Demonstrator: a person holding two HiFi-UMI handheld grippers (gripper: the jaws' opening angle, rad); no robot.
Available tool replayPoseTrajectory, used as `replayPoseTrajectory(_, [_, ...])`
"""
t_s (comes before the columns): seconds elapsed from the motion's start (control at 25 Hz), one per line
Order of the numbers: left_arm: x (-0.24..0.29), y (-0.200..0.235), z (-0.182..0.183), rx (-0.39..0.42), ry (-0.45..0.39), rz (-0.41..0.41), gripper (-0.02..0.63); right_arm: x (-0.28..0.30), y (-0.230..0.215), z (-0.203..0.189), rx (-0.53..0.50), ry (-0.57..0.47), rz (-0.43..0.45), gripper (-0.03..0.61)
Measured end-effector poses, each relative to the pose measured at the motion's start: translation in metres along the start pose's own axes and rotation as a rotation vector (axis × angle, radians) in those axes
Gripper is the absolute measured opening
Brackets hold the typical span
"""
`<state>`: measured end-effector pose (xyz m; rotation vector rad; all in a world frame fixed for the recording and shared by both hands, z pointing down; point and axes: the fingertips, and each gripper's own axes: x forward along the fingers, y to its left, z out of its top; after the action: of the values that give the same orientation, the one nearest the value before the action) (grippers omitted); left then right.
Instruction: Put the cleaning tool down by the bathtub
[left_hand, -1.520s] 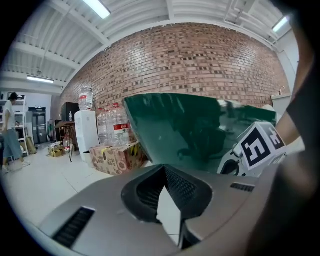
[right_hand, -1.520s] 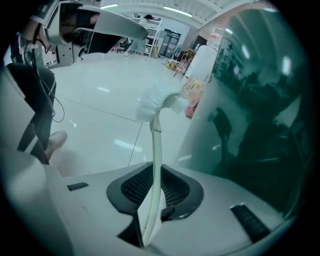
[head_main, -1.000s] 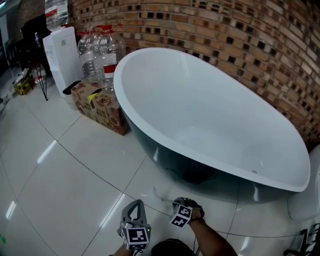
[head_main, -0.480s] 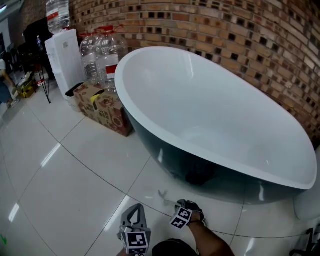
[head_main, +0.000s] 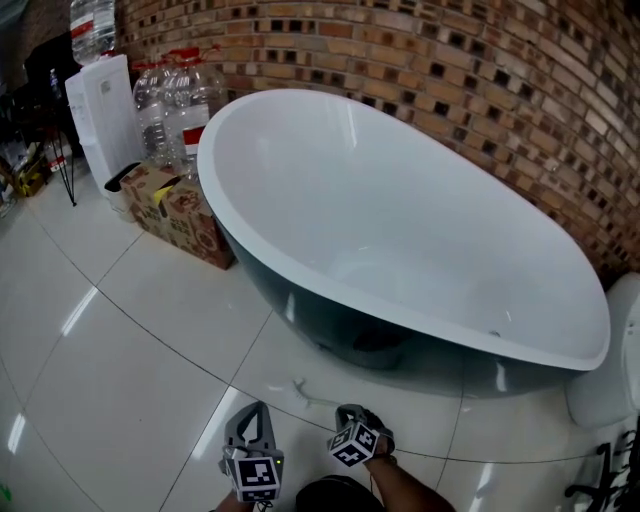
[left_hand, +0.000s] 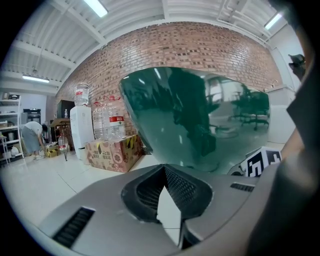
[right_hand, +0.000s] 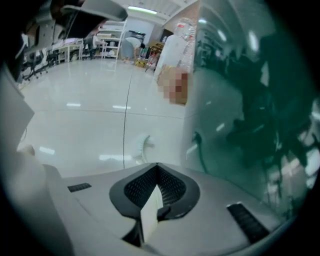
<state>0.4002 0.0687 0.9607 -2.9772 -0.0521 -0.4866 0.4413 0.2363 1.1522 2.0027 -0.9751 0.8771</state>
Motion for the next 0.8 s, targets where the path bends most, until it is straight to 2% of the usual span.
replayPoseTrajectory(0.12, [-0.016,-0.003,0.042,0.019,0.006,-0.038,0.005,-0.06,-0.008,0.024,0.111,-0.067,0.01,0.015])
replayPoseTrajectory(0.32, [-0.055,-0.005,0.141,0.028,-0.004,-0.07,0.005,-0.175,-0.03,0.081,0.289,-0.138,0.016,0.014])
replayPoseTrajectory(0.48, [-0.086,-0.01,0.218,0.004,-0.008,-0.089,0.005,-0.258,-0.062,0.126,0.349,-0.185,-0.006,0.014])
replayPoseTrajectory(0.8, [-0.151,-0.008,0.351,0.034,-0.026,-0.108,0.005,-0.409,-0.108,0.2,0.449,-0.268,-0.041,0.014])
